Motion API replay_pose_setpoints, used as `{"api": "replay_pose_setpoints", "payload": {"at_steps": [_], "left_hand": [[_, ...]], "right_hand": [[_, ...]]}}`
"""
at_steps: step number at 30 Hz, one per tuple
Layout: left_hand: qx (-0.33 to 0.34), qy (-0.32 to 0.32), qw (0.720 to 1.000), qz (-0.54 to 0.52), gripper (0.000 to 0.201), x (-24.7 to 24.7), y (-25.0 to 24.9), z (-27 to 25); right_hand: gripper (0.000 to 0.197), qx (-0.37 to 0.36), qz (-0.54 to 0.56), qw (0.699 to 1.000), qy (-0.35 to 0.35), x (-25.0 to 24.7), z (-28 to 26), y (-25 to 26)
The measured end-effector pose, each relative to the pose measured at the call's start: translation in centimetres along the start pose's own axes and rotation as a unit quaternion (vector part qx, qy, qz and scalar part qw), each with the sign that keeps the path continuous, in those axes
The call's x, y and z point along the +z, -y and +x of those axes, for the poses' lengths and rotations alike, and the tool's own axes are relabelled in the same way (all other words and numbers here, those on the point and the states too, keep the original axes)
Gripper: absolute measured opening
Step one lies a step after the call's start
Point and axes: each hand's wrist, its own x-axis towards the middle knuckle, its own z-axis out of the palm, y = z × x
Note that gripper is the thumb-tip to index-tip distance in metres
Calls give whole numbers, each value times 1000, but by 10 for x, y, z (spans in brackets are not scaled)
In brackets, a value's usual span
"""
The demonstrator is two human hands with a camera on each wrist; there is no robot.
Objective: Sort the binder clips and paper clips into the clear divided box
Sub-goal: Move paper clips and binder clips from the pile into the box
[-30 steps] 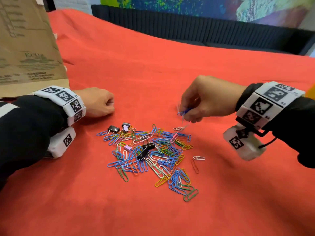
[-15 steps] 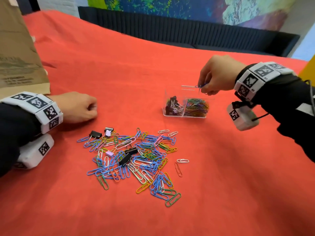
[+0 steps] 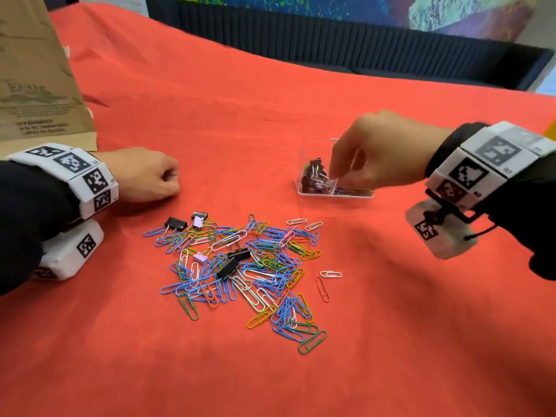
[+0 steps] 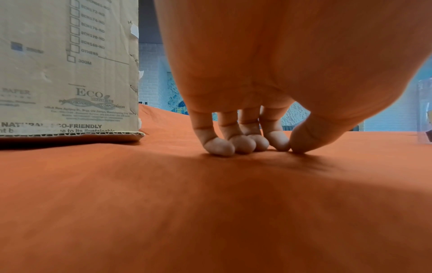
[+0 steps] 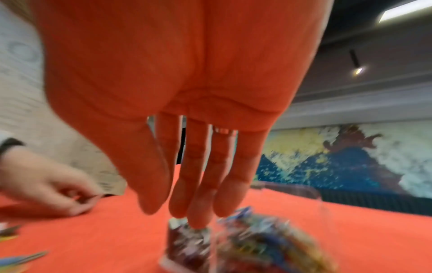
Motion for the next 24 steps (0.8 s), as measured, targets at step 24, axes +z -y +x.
{"api": "replay_pose_setpoints", "payload": {"at_steps": [24], "left_hand": [[-15, 4, 1000, -2, 19, -2, -4, -3]], "right_hand": [[14, -113, 68, 988, 86, 37, -27, 42]]}}
